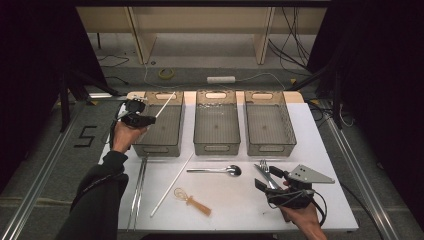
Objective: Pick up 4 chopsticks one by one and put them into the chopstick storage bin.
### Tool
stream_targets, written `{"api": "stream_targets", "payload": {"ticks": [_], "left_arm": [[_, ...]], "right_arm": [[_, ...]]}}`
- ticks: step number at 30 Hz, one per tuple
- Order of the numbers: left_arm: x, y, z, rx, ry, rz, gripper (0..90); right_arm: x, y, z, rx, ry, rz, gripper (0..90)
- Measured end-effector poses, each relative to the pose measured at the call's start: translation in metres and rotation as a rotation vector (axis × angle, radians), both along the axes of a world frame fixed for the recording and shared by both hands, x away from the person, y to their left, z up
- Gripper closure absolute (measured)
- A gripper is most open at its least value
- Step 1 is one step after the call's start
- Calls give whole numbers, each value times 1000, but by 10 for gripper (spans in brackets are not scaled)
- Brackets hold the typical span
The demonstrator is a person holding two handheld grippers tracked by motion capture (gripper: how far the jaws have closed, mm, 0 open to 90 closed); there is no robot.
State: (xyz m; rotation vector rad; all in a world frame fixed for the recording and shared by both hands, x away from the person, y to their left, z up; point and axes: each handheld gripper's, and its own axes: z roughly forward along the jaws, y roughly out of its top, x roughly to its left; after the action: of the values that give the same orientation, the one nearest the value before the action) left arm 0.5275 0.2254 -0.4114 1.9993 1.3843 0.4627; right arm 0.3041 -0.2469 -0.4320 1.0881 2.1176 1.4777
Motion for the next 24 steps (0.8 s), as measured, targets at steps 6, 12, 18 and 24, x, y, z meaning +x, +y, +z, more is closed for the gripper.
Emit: {"api": "stream_targets", "payload": {"ticks": [6, 12, 18, 24], "left_arm": [[-1, 3, 1, -26, -7, 32, 738], [-19, 9, 11, -80, 21, 7, 553], [-55, -1, 18, -104, 40, -24, 390], [-86, -12, 16, -53, 53, -54, 306]], "right_arm": [[0, 0, 0, -2, 3, 0, 297], [0, -1, 0, 1, 4, -3, 297], [1, 1, -1, -1, 4, -5, 297], [0, 1, 1, -6, 1, 1, 296]]}}
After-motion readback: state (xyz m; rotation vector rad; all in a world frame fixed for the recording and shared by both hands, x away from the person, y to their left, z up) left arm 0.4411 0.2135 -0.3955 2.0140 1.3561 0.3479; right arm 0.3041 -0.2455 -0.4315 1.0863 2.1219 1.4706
